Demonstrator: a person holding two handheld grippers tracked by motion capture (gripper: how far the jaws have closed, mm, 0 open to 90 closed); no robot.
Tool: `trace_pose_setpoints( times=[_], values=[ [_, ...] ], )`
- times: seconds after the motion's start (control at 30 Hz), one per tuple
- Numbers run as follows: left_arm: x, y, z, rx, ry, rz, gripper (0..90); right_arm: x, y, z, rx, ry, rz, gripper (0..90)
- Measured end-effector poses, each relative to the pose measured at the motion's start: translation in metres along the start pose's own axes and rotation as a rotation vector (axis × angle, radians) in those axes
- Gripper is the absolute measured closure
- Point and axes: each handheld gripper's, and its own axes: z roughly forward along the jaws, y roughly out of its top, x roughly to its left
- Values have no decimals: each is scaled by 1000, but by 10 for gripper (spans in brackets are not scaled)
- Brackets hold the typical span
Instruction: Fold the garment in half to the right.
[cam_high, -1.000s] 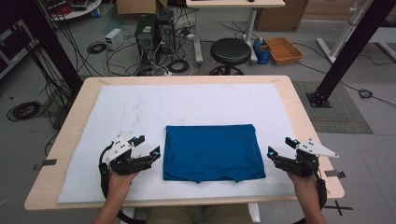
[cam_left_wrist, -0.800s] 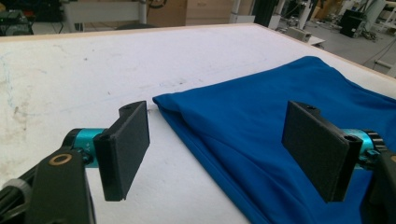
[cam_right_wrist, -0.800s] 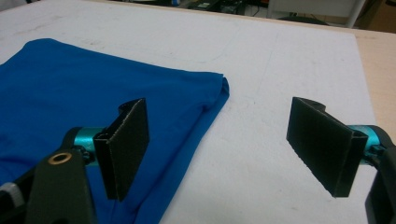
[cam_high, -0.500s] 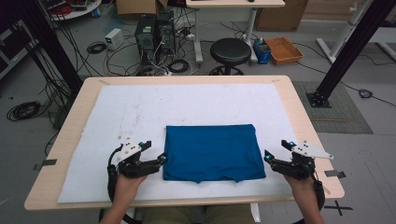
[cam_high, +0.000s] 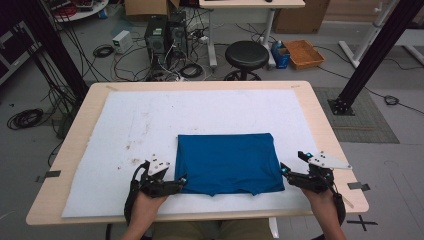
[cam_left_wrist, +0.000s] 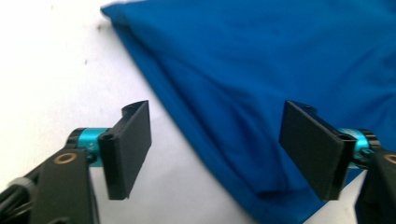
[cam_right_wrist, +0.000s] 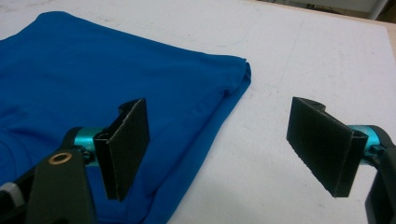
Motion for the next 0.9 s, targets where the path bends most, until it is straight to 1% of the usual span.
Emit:
trace_pose_setpoints(
  times=[0.03, 0.07, 0.13, 0.17, 0.33, 0.37, 0.43, 0.47, 0.57, 0.7, 0.73, 0.8, 0.9],
  values=[
    [-1, -1, 1, 14, 13, -5, 302, 0, 0, 0, 3, 7, -2, 210],
    [-3, -3, 1, 18, 23, -9, 315, 1, 0, 1, 8, 9, -5, 210],
    [-6, -4, 1, 26, 17, -2, 384, 1, -1, 2, 14, 15, -9, 210],
    [-8, -5, 2, 28, 22, -1, 412, 1, -1, 2, 15, 17, -9, 210],
    [-11, -5, 3, 27, 25, -3, 498, 1, -1, 3, 22, 20, -3, 210],
    [-11, -5, 2, 28, 24, 2, 518, 1, -1, 3, 23, 21, -3, 210],
    [-12, -6, 2, 23, 23, -7, 562, 2, -1, 3, 24, 20, -2, 210],
    [-12, -6, 2, 26, 19, -4, 582, 1, -1, 4, 23, 20, -9, 210],
    [-15, -6, 2, 26, 4, 1, 662, 2, 0, 4, 28, 22, 1, 210],
    [-16, -4, 2, 36, -21, -10, 781, 3, 4, 6, 23, 9, 1, 210],
    [-16, -4, 2, 38, -27, -18, 798, 3, 6, 7, 18, 4, 1, 210],
    [-15, -4, 2, 43, -37, -26, 809, 4, 12, 8, 12, 10, 6, 209],
    [-14, -4, 3, 40, -44, -32, 817, 10, 27, 14, 0, 23, 10, 209]
  ],
)
